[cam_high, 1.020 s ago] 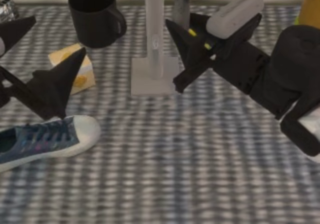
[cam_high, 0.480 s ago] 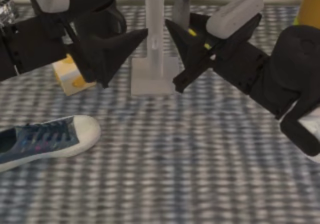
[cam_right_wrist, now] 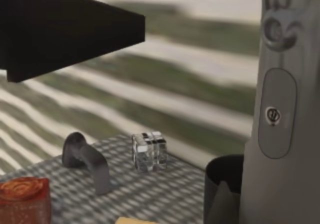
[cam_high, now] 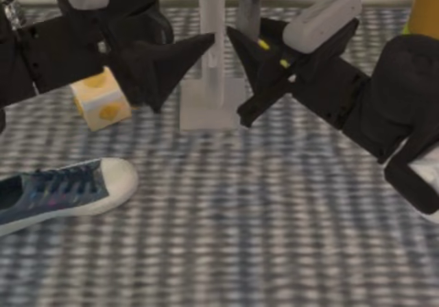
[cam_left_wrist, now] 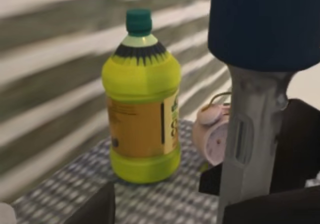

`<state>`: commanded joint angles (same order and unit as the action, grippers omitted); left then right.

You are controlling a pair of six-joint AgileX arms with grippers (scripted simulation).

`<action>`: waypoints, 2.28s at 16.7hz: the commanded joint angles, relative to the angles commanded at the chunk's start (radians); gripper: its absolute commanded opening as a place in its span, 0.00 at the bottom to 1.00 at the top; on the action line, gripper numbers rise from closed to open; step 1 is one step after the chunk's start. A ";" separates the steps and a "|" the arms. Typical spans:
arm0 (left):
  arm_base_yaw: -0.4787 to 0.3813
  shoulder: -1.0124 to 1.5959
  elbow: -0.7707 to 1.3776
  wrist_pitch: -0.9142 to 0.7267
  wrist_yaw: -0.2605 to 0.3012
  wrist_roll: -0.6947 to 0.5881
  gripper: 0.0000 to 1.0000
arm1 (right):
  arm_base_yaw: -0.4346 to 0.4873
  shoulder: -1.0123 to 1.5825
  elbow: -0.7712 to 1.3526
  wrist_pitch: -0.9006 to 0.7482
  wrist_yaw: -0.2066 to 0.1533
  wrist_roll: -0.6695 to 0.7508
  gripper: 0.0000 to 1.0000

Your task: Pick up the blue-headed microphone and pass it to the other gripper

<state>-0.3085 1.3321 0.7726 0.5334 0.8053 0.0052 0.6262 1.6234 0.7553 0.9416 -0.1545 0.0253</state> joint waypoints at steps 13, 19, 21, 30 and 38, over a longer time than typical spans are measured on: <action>-0.197 0.272 0.232 0.047 -0.191 -0.005 1.00 | 0.000 0.000 0.000 0.000 0.000 0.000 0.00; -0.197 0.272 0.232 0.047 -0.191 -0.005 0.55 | 0.000 0.000 0.000 0.000 0.000 0.000 0.00; -0.197 0.272 0.232 0.047 -0.191 -0.005 0.40 | 0.000 0.000 0.000 0.000 0.000 0.000 0.00; -0.197 0.272 0.232 0.047 -0.191 -0.005 0.00 | 0.000 0.000 0.000 0.000 0.000 0.000 0.00; -0.197 0.272 0.232 0.047 -0.191 -0.005 0.00 | 0.000 0.000 0.000 0.000 0.000 0.000 0.23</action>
<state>-0.5052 1.6044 1.0049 0.5803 0.6146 -0.0001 0.6262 1.6234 0.7553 0.9416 -0.1545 0.0253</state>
